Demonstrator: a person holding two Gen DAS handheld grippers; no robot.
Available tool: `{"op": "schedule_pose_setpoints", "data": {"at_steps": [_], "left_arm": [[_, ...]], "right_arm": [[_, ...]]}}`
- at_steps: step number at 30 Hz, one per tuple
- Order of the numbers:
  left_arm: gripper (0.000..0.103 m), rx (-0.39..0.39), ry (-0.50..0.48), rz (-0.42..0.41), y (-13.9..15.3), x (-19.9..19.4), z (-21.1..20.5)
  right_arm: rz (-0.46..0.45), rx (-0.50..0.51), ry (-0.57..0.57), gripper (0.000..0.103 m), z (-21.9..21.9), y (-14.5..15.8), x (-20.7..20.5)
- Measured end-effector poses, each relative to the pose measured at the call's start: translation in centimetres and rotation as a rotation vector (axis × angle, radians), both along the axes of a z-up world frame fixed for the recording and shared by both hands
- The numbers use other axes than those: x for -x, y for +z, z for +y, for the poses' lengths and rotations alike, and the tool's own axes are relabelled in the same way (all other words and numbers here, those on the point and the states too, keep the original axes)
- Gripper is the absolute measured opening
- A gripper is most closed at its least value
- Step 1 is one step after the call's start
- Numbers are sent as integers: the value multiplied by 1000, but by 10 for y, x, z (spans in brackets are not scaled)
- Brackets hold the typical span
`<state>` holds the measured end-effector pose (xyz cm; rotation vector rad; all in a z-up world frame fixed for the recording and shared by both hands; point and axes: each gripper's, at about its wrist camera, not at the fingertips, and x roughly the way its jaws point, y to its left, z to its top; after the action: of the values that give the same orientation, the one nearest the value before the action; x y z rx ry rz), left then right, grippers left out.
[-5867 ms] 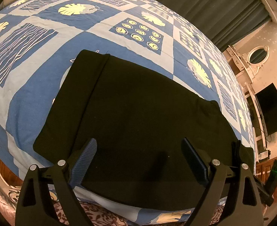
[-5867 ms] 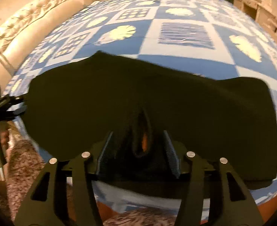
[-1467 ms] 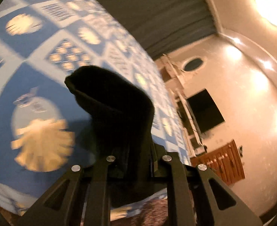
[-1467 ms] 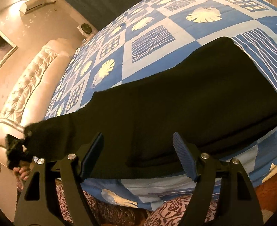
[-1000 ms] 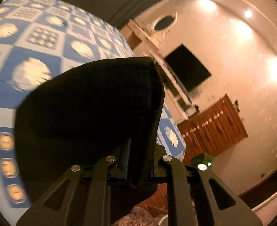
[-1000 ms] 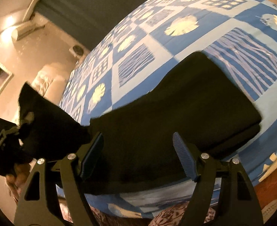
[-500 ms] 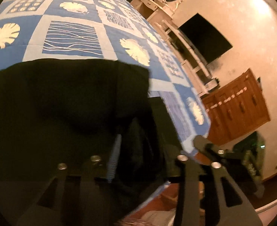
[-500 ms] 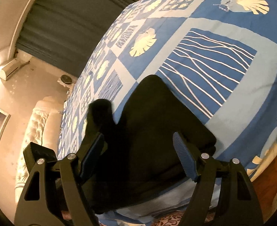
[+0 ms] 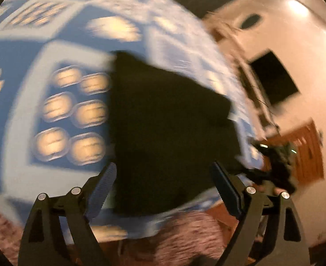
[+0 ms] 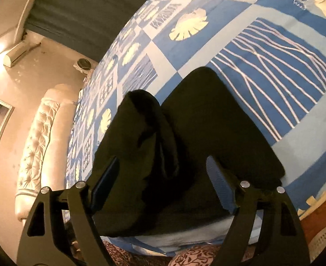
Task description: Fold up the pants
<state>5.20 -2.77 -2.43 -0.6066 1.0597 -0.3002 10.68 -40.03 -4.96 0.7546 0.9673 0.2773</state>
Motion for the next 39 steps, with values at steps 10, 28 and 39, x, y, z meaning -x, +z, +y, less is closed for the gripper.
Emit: {"op": "schedule_pose_setpoints", "data": {"at_steps": [10,28,39], "left_arm": [[87,18,82,83,-32,10,47],[87,67,40,42,-28,14,44],[87,72,-4,32,-26,13,21]], "right_arm": [[21,95,181,51,52,-6,-16],[-106,172,107,13,1,48,9],[8,209,27,13,-39,0,8]]}}
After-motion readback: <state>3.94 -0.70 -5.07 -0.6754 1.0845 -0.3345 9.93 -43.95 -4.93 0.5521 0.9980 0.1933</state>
